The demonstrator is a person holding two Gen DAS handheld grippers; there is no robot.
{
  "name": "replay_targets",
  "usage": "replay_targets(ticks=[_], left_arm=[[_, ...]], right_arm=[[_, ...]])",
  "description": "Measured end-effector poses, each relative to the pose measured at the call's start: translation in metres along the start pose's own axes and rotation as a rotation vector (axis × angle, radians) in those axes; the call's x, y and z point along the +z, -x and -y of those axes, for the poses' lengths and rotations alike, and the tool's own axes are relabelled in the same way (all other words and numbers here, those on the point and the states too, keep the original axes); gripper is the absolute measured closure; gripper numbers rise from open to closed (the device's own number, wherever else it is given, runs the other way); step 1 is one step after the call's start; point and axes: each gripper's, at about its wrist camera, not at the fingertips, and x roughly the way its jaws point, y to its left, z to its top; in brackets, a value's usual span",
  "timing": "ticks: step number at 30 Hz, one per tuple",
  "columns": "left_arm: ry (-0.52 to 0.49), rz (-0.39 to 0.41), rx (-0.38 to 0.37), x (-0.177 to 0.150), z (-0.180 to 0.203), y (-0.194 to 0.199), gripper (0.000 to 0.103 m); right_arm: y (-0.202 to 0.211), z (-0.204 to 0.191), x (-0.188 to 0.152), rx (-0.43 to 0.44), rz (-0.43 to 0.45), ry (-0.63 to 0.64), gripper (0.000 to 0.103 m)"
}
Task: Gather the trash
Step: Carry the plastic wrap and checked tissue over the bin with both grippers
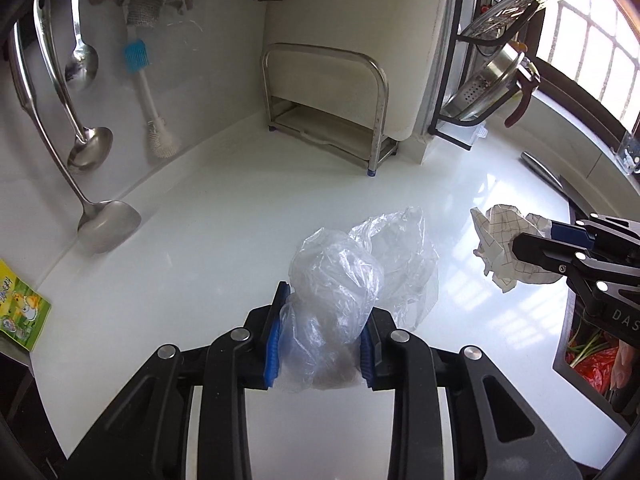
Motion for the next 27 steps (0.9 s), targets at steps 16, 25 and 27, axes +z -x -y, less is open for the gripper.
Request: replay_targets(ticks=[16,25,27], left_arm=[[-0.048,0.008,-0.053,-0.065,0.029,0.080,0.073],[-0.093,-0.042,-0.114,-0.117,0.058,0.103,0.073],[-0.113,-0.053,-0.128,-0.128,0.067,0.107,0.073]], right_arm=[[0.070,-0.035,-0.072,-0.002,-0.028,0.040,0.079],[0.108,-0.044,-0.139,0.006,-0.060,0.025,0.079],[0.116,-0.045,-0.152,0.008,-0.068,0.020,0.079]])
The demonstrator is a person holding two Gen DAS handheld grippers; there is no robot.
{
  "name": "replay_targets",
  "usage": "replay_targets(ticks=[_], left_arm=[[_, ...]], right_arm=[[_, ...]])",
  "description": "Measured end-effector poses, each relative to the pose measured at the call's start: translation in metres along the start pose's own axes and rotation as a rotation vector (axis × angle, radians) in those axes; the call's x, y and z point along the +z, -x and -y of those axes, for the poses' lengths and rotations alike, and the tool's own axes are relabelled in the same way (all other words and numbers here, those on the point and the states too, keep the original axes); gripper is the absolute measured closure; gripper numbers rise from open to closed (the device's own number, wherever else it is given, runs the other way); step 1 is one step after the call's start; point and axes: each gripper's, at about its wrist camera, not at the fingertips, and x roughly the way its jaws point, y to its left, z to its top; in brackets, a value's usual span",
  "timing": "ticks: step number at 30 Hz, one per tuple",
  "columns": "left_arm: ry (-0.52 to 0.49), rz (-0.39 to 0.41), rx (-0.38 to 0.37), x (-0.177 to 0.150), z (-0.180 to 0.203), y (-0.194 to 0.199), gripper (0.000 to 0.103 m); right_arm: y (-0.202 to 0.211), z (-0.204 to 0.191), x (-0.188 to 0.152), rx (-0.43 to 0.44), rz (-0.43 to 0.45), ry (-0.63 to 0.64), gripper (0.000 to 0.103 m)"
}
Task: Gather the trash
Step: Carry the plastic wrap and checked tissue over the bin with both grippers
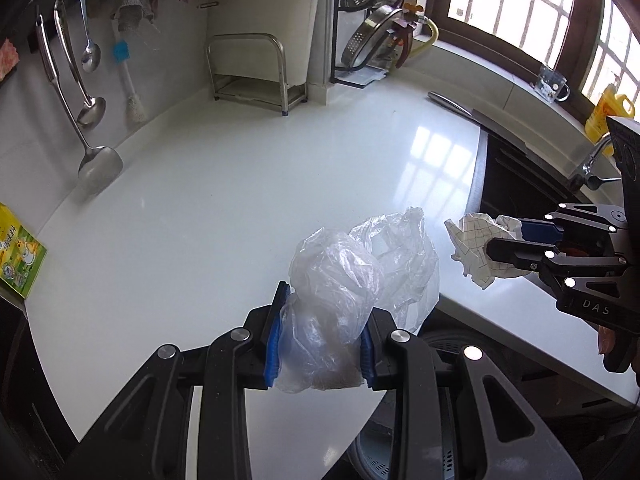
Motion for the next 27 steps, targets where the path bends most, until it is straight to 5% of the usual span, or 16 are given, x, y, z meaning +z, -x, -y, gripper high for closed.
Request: replay_targets(ticks=[10,27], left_arm=[[-0.063,-0.093,-0.096,-0.048,0.046,-0.004,0.073],[-0.126,-0.246,-0.154,-0.098,0.080,-0.033,0.073]], right_arm=[[0.022,-0.017,-0.065,0.007,-0.050,-0.017,0.079],[0.016,-0.022,-0.147,0.002,-0.178,-0.113,0.079]])
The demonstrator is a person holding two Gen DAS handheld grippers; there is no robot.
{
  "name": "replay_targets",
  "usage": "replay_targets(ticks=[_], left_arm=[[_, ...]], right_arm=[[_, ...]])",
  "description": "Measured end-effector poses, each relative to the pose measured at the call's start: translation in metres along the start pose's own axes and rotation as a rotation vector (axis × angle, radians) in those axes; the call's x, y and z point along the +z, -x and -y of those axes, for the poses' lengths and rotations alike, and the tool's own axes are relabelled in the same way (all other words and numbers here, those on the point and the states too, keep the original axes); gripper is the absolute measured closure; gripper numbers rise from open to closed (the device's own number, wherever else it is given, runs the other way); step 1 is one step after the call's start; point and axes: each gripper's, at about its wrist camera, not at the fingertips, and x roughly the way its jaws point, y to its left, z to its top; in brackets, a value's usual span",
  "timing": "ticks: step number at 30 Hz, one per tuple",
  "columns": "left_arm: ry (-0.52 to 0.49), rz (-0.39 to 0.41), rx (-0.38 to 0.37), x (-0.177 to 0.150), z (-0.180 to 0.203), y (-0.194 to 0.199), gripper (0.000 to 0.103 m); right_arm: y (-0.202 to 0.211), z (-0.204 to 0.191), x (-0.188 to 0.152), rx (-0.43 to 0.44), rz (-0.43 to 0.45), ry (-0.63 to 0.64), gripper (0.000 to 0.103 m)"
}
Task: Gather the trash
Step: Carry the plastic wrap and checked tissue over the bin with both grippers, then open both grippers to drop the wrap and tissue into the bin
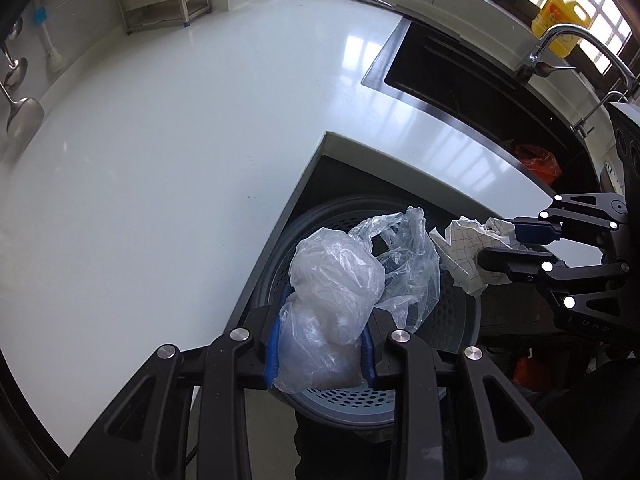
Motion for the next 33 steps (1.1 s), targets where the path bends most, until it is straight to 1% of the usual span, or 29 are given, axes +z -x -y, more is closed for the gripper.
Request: replay_targets(ticks=[8,15,26,29,33], left_arm=[[-0.015,-0.057,-0.013,-0.009,0.008,-0.026,0.073],[-0.013,-0.086,-0.027,-0.011,0.011,-0.039,0.073],[-0.037,-0.148,-0.010,-0.020,0.011,-0.075,0.072],[-0.036,-0.158,-0.010,-0.020,0.009,-0.078,0.071],[-0.033,-0.164,-0.011,-0.021,0.006,-0.078,0.066]], right_arm=[[-0.017,0.003,-0.018,-0.014,-0.050,-0.026,0.079],[-0.027,0.004,-0.023,-0.024,-0.080,-0.022,0.079],[-0.070,0.014,-0.030,-0.054,-0.164,-0.001,0.078],[-0.078,0.014,-0.032,-0.059,-0.179,0.006,0.078],[-0.083,0.013,-0.034,-0.050,-0.198,0.010,0.076]])
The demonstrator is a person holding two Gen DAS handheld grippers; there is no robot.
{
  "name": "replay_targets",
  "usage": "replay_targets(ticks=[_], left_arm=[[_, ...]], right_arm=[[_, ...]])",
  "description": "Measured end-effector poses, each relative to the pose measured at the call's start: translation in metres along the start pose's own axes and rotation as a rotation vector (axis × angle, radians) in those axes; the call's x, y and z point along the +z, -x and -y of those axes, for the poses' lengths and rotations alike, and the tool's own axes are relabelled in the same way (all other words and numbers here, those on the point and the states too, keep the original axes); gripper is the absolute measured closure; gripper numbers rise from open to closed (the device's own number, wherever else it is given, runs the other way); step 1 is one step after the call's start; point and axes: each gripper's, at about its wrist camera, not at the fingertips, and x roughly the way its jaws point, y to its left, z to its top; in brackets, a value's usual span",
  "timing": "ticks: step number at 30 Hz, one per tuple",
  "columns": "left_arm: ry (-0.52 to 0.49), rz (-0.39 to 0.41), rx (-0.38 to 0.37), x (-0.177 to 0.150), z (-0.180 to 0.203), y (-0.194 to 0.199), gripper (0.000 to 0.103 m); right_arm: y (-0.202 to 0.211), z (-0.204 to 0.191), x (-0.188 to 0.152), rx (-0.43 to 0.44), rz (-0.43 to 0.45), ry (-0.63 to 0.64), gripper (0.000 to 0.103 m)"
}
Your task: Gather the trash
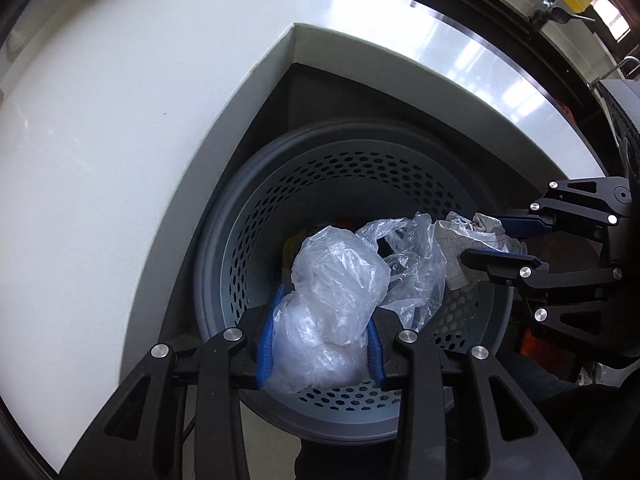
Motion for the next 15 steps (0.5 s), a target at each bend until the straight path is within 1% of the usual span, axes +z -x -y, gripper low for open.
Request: replay_targets(ticks=[1,2,3,5,6,7,8,10,12,15], left_arm=[[-0.003,0.000,0.000,0.000,-0.001,0.000,0.066],[-0.004,-0.001,0.003,-0.001,-0.002,0.000,0.060],[-0.005,-0.003,0.006,-0.001,-0.003,0.001,0.050],[-0.013,0.000,0.023,-0.002,-0.003,0.003,0.040],[-0.018,0.000,0.033,-0.003,-0.003,0.005,0.032],[-0.021,0.002,0.046,-0.003,-0.003,0.007,0.027],[-0.025,0.012,0.060,-0.004,-0.003,0.011,0.021],[-0.039,0.032,0.080,-0.006,-0.003,0.020,0.018],[-0.048,0.048,0.101,-0.007,-0.002,0.031,0.014],[-0.049,0.084,0.115,-0.009,-0.004,0.053,0.008]], right_arm=[[0.000,-0.001,0.000,0.001,0.003,0.002,0.075],[0.000,-0.001,0.000,0.002,0.002,0.002,0.067],[0.001,-0.001,0.000,0.008,0.003,0.000,0.051],[0.003,-0.002,0.000,0.014,0.006,0.001,0.041],[0.004,-0.003,0.000,0.015,0.004,0.003,0.041],[0.007,-0.003,0.000,0.016,0.009,0.003,0.041],[0.010,-0.003,0.001,0.020,0.013,0.003,0.039],[0.018,-0.003,0.002,0.021,0.025,-0.004,0.036],[0.028,-0.002,0.001,0.029,0.039,-0.017,0.030],[0.045,0.002,0.001,0.038,0.063,-0.035,0.029]])
